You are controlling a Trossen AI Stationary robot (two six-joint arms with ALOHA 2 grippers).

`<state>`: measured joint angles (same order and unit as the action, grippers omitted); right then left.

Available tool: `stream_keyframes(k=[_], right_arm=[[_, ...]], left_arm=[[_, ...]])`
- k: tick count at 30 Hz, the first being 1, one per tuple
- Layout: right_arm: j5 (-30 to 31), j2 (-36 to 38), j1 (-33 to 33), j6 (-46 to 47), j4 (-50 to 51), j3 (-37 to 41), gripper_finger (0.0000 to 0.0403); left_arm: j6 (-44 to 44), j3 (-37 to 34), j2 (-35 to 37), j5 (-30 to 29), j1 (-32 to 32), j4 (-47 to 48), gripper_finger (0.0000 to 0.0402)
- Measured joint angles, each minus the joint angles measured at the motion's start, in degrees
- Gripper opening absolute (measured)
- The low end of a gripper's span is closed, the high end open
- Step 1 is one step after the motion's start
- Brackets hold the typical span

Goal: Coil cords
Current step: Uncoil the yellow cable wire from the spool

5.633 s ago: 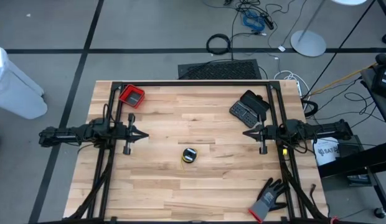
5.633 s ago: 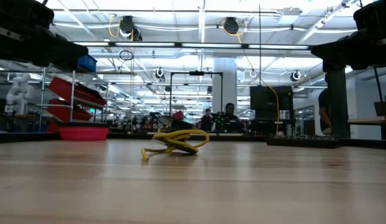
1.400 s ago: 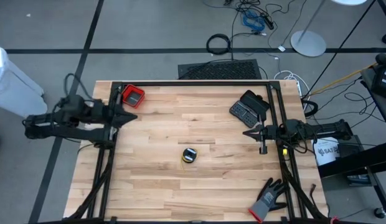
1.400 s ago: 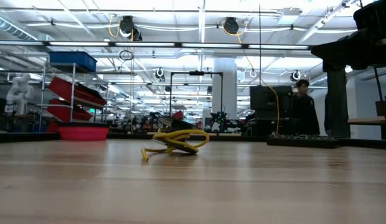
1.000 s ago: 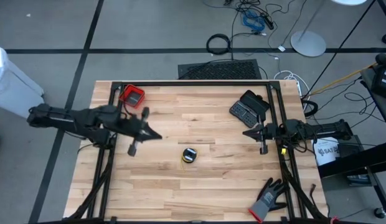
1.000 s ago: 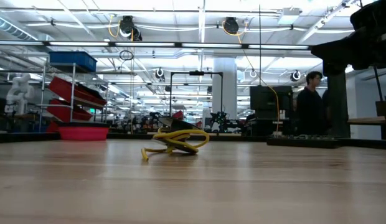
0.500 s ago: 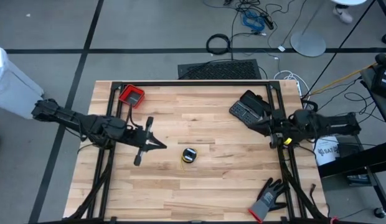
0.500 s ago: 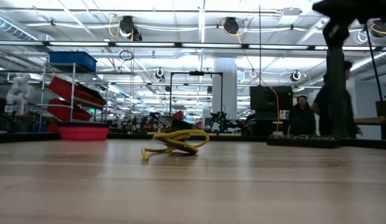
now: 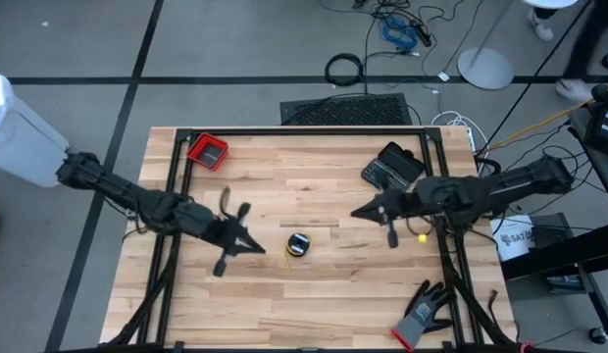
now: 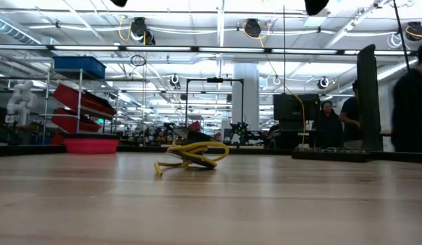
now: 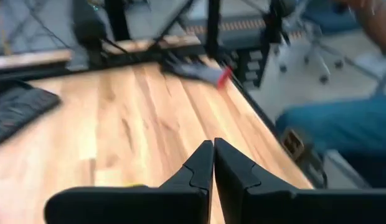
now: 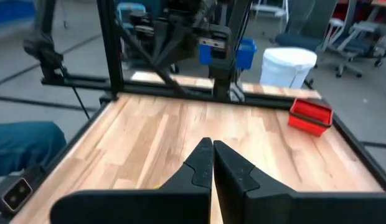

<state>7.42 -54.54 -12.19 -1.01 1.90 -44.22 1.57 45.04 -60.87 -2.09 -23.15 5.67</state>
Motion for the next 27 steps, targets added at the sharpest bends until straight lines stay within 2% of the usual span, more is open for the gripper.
stream_keyframes(k=[3, 5, 7, 12, 19, 23, 27], right_arm=[[-0.2, -2.9, 0.0, 1.9, 0.7, -1.5, 0.0], [-0.2, -3.7, 0.0, 4.1, 0.7, -2.0, 0.0], [-0.3, -3.9, 0.0, 6.8, 1.1, -2.0, 0.0], [-3.1, -3.6, 0.0, 11.0, 7.3, -2.0, 0.0], [-3.1, -3.2, 0.0, 13.7, 14.7, -2.0, 0.0], [-3.0, -3.2, 0.0, 13.9, 17.0, -2.0, 0.0], [-3.0, -3.2, 0.0, 13.9, 17.7, -2.0, 0.0]], left_arm=[[-2.8, 0.0, -4.7, -0.4, -1.2, -0.5, 0.002], [-3.7, 0.0, -8.1, -2.6, -1.7, -1.0, 0.002], [-4.0, 0.0, -11.4, -6.1, -1.8, -1.2, 0.002], [-10.4, 0.0, -18.9, -18.9, -1.7, -2.7, 0.002], [-19.8, 0.0, -28.5, -20.6, -1.8, -15.7, 0.0023], [-21.6, 0.0, -32.1, -20.9, -1.8, -21.1, 0.0055], [-21.5, 0.0, -32.7, -21.9, -1.8, -20.4, 0.0124]])
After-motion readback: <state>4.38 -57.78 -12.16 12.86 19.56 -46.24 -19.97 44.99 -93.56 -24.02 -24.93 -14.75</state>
